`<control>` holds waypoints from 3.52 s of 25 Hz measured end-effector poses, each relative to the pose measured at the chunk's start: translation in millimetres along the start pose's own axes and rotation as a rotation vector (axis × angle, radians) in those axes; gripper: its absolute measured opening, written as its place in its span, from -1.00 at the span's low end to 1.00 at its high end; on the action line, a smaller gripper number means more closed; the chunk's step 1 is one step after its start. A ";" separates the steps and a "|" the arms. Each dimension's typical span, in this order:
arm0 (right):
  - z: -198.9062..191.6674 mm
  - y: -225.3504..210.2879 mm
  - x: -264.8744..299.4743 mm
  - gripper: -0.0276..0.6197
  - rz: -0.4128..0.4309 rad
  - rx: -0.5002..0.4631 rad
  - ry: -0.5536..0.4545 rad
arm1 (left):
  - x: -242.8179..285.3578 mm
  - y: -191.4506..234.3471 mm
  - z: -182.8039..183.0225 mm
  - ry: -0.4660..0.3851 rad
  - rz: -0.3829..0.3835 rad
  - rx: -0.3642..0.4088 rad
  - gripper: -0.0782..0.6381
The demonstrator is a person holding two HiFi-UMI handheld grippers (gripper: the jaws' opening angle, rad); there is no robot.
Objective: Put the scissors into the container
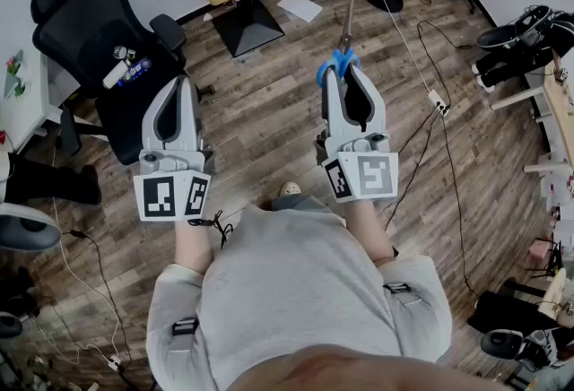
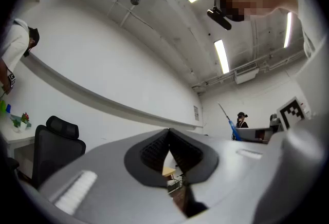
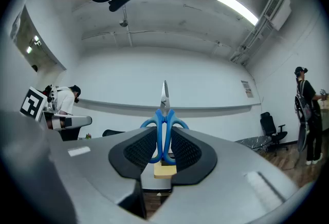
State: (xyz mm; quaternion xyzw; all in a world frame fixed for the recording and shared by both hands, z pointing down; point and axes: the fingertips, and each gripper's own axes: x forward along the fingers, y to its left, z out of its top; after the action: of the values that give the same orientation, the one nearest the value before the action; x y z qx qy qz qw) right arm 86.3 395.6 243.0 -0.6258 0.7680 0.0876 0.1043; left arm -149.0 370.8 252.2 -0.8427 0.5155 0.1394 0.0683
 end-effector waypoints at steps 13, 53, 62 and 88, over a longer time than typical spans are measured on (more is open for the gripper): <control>-5.5 -35.0 15.0 -0.64 0.025 0.011 -0.011 | 32.0 -23.0 -10.4 -0.011 0.010 0.008 -0.62; -78.4 -58.0 311.4 -0.64 0.009 0.032 -0.022 | 284.7 145.9 -66.4 -0.057 -0.037 0.012 -0.62; -102.6 -46.4 356.1 -0.64 -0.002 0.017 0.005 | 315.0 188.5 -95.2 -0.019 -0.042 -0.015 -0.62; -160.5 -135.6 614.7 -0.64 0.178 0.074 -0.010 | 533.4 268.0 -140.8 -0.047 0.123 0.061 -0.62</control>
State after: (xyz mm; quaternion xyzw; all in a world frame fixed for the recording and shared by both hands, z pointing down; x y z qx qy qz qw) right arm 91.2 -253.9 231.2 -0.5504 0.8227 0.0712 0.1231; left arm -134.6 -242.0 231.0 -0.8035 0.5685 0.1474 0.0972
